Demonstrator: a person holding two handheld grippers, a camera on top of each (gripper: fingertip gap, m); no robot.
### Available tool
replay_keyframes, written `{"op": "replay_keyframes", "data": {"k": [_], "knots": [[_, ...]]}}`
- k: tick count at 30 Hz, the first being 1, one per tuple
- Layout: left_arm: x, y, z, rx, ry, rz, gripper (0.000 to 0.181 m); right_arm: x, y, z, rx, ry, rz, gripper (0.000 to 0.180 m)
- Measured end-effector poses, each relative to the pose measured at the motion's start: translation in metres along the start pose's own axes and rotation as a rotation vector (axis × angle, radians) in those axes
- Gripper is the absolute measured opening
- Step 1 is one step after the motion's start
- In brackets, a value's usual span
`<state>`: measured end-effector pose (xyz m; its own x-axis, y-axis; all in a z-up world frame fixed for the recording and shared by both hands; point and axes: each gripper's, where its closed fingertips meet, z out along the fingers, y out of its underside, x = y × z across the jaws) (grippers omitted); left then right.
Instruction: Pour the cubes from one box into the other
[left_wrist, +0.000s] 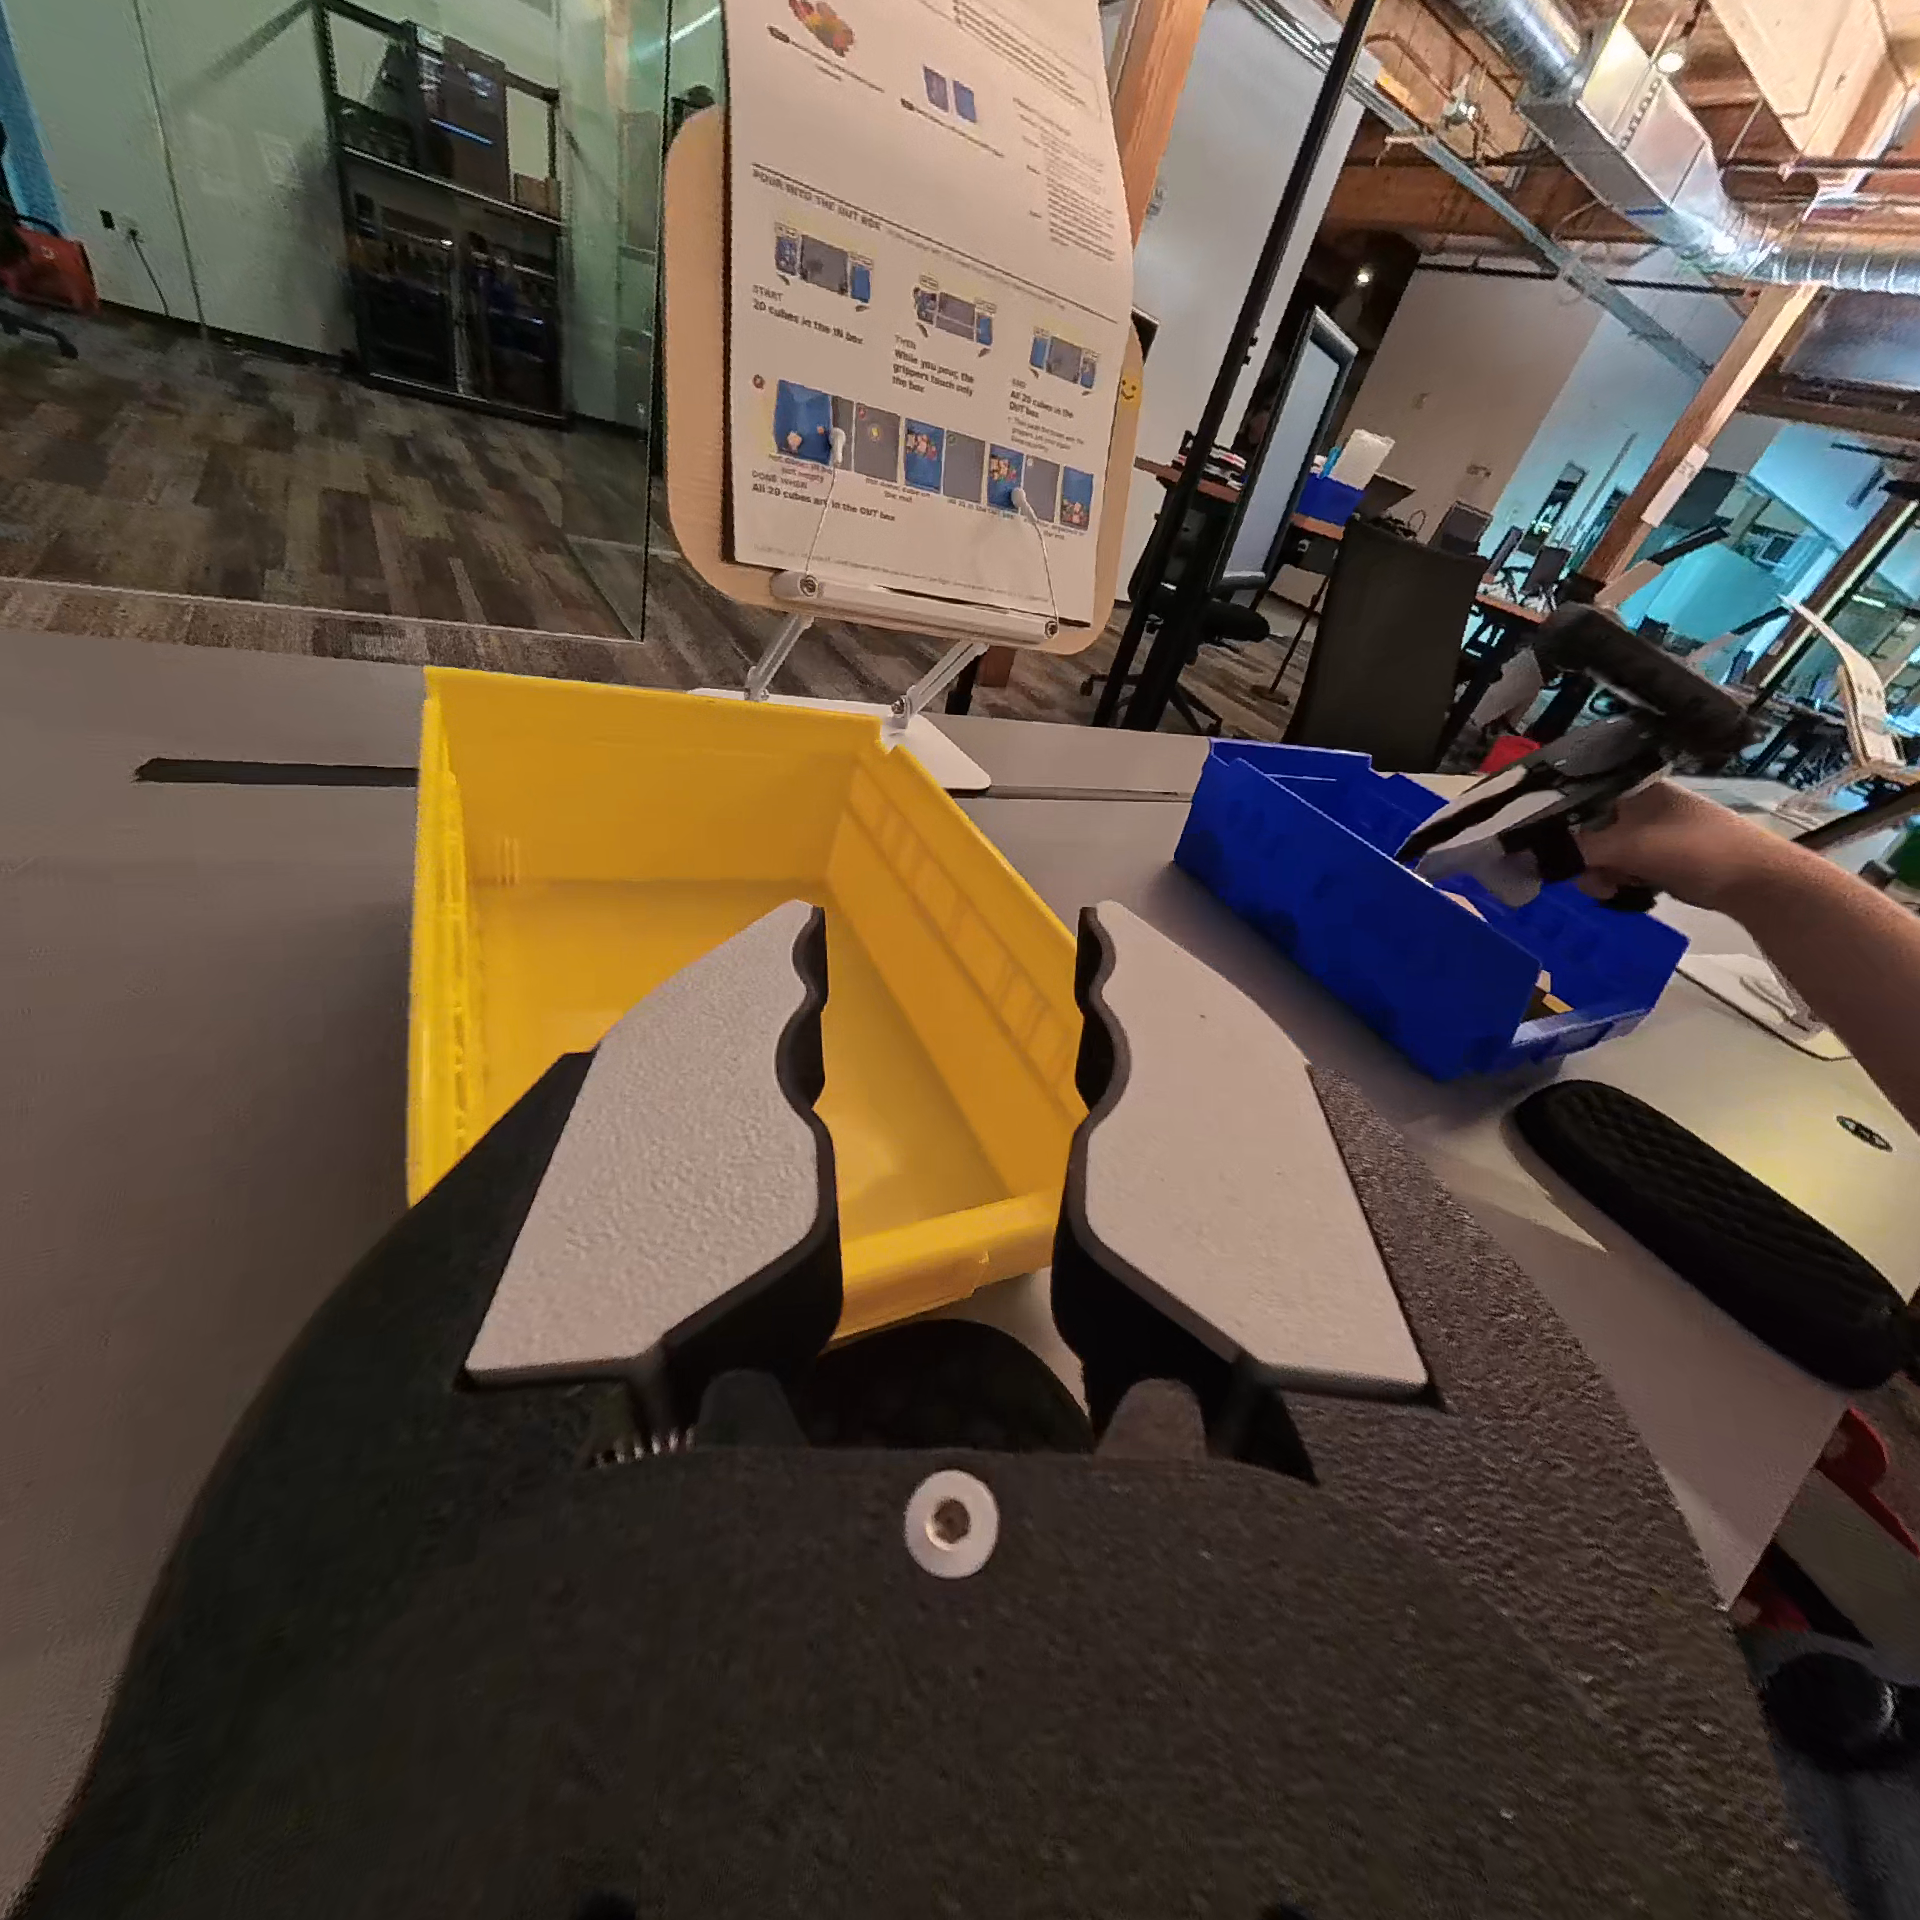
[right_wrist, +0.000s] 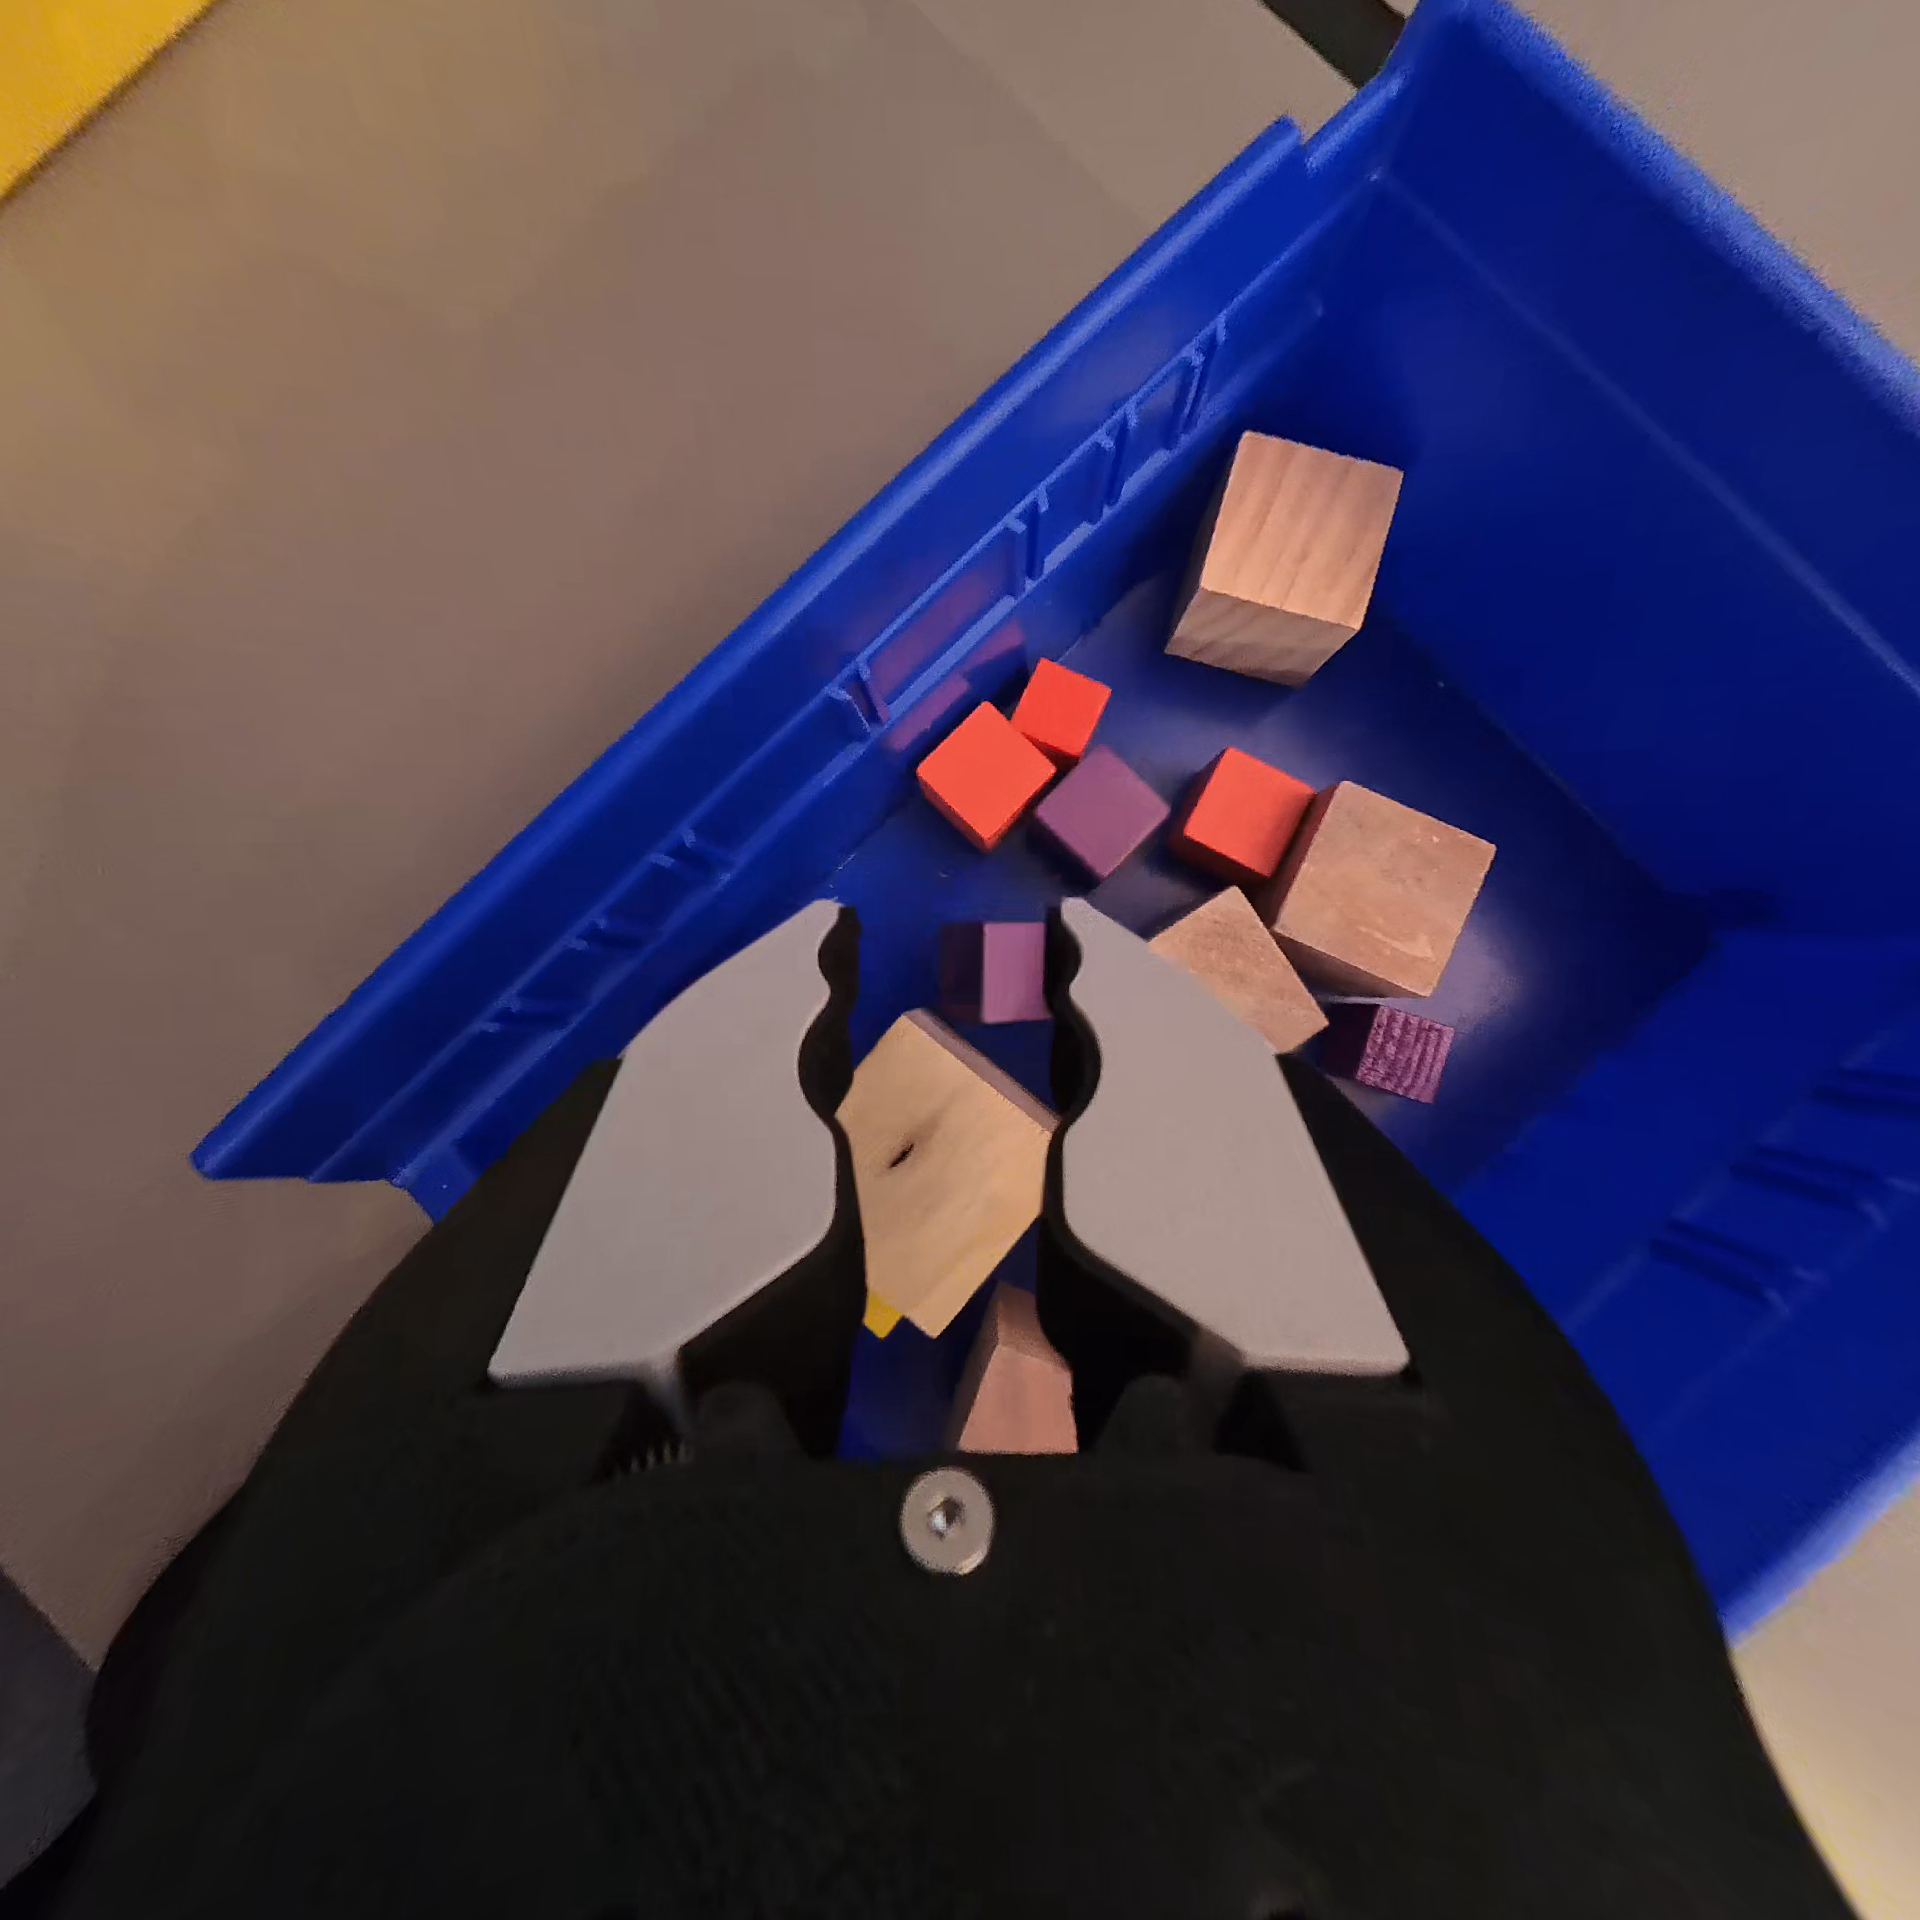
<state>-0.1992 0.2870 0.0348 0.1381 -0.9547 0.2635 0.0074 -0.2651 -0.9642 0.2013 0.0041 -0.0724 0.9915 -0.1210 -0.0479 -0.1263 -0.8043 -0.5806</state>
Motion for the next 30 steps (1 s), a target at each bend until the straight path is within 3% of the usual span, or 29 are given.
{"op": "replay_keyframes", "data": {"k": [3, 6, 9, 12, 21, 25, 30], "knots": [[-0.005, 0.001, -0.001, 0.003, -0.018, -0.005, 0.046, 0.002, -0.005, -0.02, 0.051, 0.028, -0.011, 0.038], [-0.011, 0.003, 0.0, -0.005, -0.036, -0.015, 0.046, 0.016, -0.021, -0.065, 0.189, 0.126, -0.015, 0.041], [-0.014, 0.002, 0.0, 0.0, -0.047, -0.022, 0.046, 0.047, -0.027, -0.121, 0.341, 0.271, 0.067, 0.042], [-0.017, 0.002, 0.002, -0.004, -0.062, -0.023, 0.046, 0.079, -0.011, -0.15, 0.403, 0.371, 0.183, 0.043], [-0.058, -0.002, 0.02, -0.146, -0.224, 0.049, 0.052, 0.112, 0.078, -0.087, 0.034, 0.405, 0.337, 0.056], [-0.086, 0.0, 0.037, -0.331, -0.301, 0.103, 0.061, 0.122, 0.096, -0.066, -0.088, 0.393, 0.397, 0.056], [-0.118, -0.003, 0.063, -0.495, -0.358, 0.153, 0.057, 0.129, 0.106, -0.047, -0.21, 0.339, 0.476, 0.054]]}}
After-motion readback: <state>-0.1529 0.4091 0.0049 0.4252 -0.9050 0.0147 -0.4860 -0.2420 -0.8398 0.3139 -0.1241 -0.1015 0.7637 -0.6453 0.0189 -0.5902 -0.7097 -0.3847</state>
